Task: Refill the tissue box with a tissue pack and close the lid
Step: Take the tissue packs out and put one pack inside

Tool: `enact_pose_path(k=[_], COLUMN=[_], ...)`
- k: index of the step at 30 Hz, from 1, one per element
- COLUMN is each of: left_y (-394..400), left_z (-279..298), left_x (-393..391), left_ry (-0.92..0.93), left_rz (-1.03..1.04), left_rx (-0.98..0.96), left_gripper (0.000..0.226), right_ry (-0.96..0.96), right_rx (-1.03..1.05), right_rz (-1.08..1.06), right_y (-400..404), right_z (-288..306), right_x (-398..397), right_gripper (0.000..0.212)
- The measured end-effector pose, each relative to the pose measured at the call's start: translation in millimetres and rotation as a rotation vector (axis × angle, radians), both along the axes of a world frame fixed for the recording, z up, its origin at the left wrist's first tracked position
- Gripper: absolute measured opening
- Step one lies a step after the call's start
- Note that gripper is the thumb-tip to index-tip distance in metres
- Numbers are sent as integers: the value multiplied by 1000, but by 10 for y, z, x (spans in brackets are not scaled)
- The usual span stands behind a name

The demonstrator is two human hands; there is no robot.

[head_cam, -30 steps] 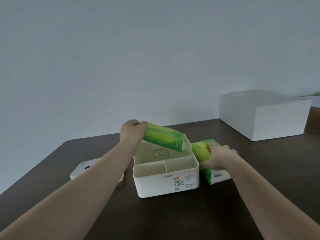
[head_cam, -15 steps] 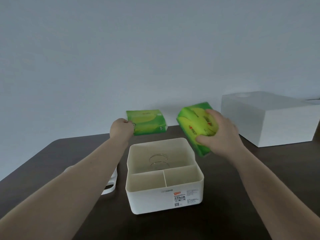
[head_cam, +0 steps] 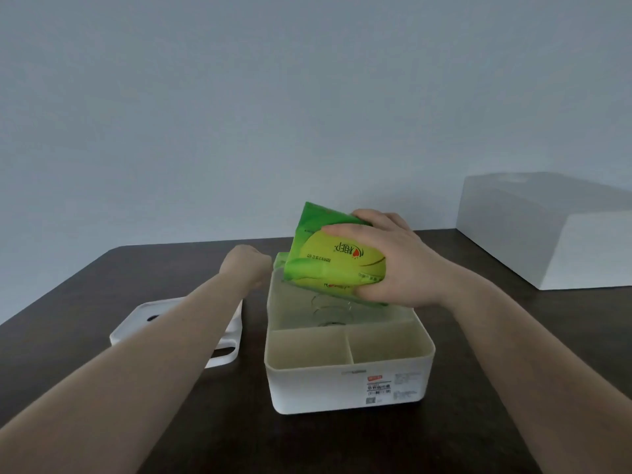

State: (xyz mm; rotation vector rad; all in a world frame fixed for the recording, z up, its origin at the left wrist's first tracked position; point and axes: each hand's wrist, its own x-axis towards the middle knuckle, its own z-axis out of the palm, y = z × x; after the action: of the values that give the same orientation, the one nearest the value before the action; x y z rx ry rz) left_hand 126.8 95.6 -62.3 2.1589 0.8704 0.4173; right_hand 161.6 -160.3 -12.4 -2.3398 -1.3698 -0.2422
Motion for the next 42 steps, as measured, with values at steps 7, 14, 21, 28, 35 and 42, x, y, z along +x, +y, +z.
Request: enact_pose_path(k=[7, 14, 21, 28, 35, 42], left_y=[173, 397, 657, 866, 836, 733], left_z=[-79, -61, -94, -369, -628, -605], left_x=[-149, -489, -1059, -1799, -2038, -2047], left_ry=[38, 86, 53, 211, 74, 31], left_rz=[43, 99, 218, 227, 232, 216], left_rx=[82, 153, 227, 239, 115, 167], left_gripper=[14, 28, 38, 48, 50, 22], right_ry=[94, 203, 200, 182, 362, 450], right_rx=[-336, -147, 204, 246, 215, 179], right_rz=[125, 112, -36, -66, -136, -414], right_y=[82, 128, 462, 1182, 1823, 1899], right_z=[-15, -38, 24, -149, -658, -1132], right_x=[-17, -115, -485, -1117, -1522, -1361], right_gripper=[77, 45, 23, 27, 42, 48])
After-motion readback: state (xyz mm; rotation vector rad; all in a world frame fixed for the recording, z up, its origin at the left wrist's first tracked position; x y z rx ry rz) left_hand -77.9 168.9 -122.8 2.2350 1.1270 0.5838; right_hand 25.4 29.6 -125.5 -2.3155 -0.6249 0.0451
